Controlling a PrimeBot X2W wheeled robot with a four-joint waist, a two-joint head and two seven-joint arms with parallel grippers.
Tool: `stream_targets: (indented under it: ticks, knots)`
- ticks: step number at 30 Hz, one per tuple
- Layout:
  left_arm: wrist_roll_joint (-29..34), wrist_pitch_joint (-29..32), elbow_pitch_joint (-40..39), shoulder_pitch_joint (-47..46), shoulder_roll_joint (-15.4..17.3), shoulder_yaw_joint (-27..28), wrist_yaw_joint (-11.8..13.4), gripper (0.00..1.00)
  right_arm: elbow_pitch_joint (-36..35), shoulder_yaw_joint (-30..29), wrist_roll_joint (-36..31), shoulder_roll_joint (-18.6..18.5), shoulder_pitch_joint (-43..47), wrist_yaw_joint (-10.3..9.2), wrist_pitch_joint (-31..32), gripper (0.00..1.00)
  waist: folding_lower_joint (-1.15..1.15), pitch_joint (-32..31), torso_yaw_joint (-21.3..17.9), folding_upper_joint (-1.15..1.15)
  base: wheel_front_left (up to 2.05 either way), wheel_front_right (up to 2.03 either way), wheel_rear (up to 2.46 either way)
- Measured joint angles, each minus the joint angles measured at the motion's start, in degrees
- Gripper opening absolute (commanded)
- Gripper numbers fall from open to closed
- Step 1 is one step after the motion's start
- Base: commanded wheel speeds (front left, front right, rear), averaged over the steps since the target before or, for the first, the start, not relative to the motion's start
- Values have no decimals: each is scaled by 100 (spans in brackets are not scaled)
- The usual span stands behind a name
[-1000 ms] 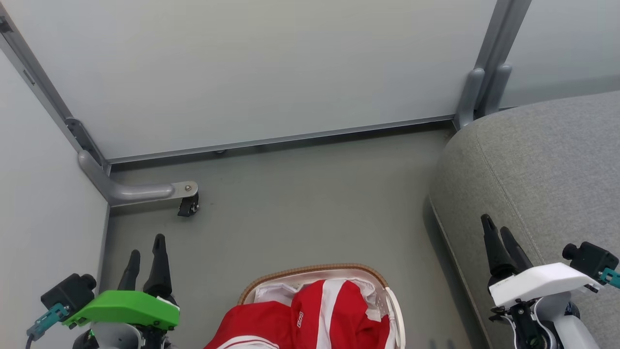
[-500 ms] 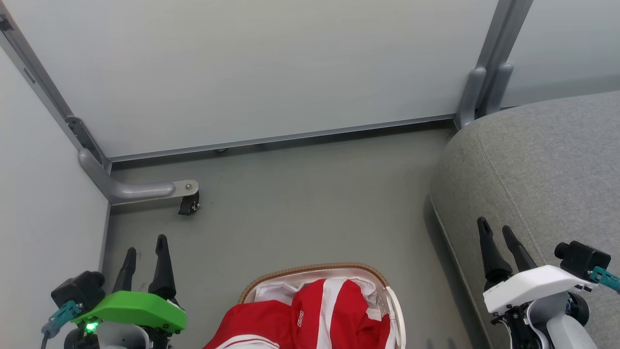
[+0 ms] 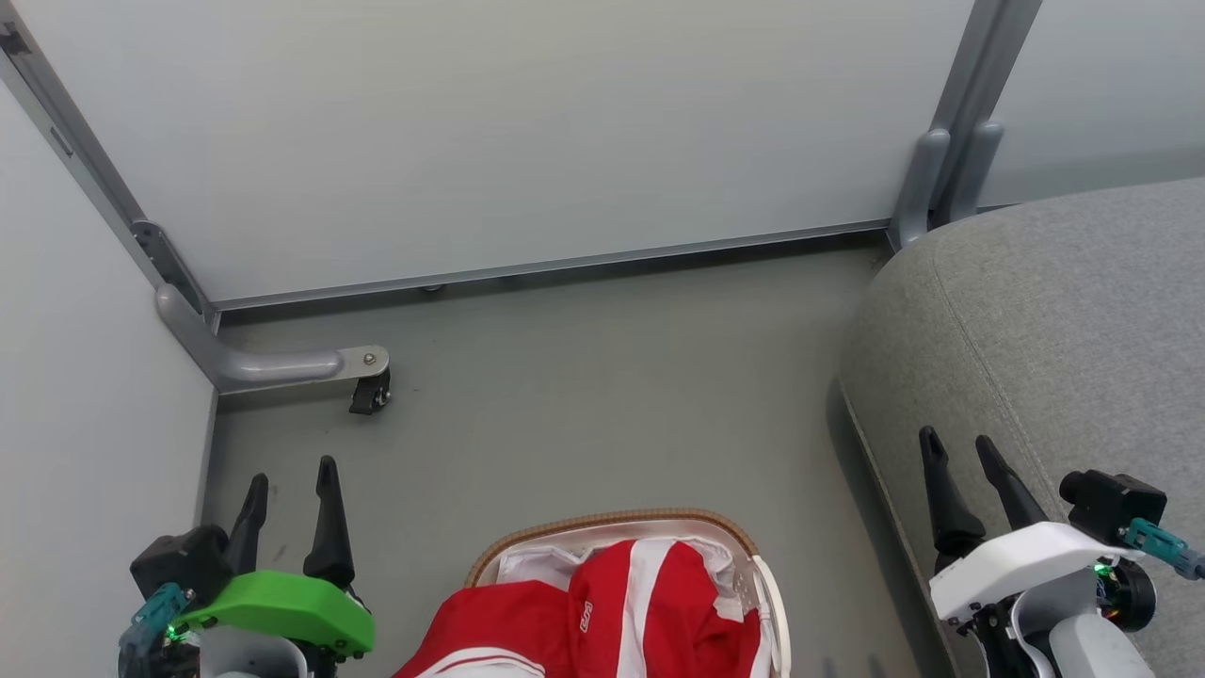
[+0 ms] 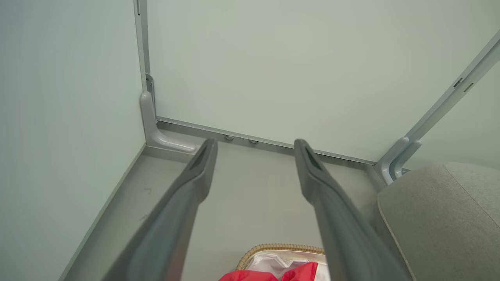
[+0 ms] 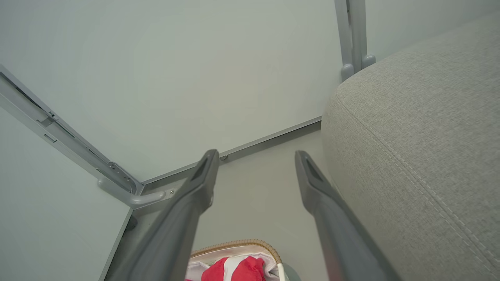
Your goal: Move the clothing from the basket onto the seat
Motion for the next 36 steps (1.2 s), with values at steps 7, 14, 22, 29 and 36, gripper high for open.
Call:
stream_targets:
  ticks: [7, 14, 22, 29, 36]
  knots:
    - [405, -100, -16, 69, -2, -19, -1, 100, 22, 0, -424, 22, 1, 0, -100, 100, 0, 6, 2, 0, 0, 0, 0]
    - [795, -194, -23, 73, -2, -41, -22, 100, 76, -3, -812, 33, 1, 1, -199, 100, 0, 8, -3, 0, 0, 0, 0]
    - [1188, -296, 42, 136, -24, -35, -99, 100, 136, 8, -1248, 56, 5, 1, -300, 100, 0, -15, -17, 0, 0, 0, 0]
    - [1513, -371, 110, 209, -59, -51, -180, 100, 258, 42, -1571, 49, 6, 1, -378, 100, 0, 8, -27, 0, 0, 0, 0]
    - [1797, -455, 254, 192, -109, -103, -321, 100, 261, 99, -1926, 47, -77, 1, -454, 100, 0, 217, -74, 0, 0, 0, 0]
